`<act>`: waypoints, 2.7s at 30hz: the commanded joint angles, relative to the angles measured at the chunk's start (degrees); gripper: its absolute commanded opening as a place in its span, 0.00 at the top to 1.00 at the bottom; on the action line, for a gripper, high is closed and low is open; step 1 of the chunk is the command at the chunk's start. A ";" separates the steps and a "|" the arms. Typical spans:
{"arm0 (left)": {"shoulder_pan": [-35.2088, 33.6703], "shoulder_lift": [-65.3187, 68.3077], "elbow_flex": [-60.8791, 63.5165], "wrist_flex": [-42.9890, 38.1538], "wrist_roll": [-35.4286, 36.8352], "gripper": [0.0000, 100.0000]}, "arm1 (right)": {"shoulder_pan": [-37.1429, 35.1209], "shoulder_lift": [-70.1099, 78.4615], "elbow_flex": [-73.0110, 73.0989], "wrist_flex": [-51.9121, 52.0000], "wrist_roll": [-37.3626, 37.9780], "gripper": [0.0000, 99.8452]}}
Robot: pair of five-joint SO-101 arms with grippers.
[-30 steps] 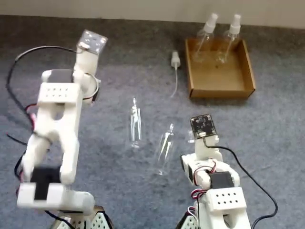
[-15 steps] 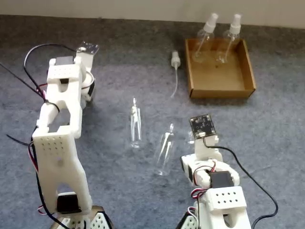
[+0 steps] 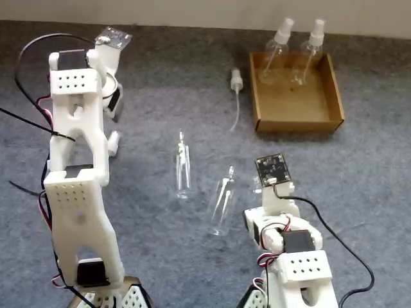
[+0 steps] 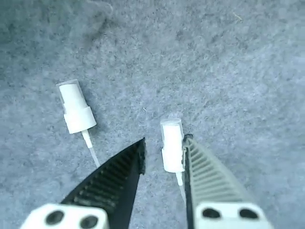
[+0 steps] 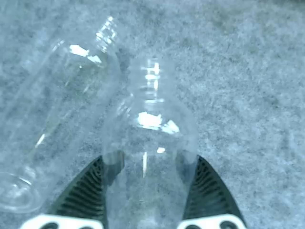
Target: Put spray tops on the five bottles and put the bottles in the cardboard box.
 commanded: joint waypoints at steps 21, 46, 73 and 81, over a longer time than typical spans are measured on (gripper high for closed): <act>-0.66 15.69 -8.13 1.32 -5.36 0.83 | -0.48 0.22 -0.66 -0.75 0.70 1.00; 2.95 -31.69 -8.22 2.99 8.18 1.00 | -0.48 0.13 -1.45 -5.93 0.44 1.00; 30.29 -118.20 53.41 -35.08 31.65 1.00 | -41.71 -32.75 -8.31 -8.57 2.20 1.00; 27.65 -118.11 58.15 -39.03 31.56 1.00 | -46.11 -34.95 -7.87 3.38 5.45 1.00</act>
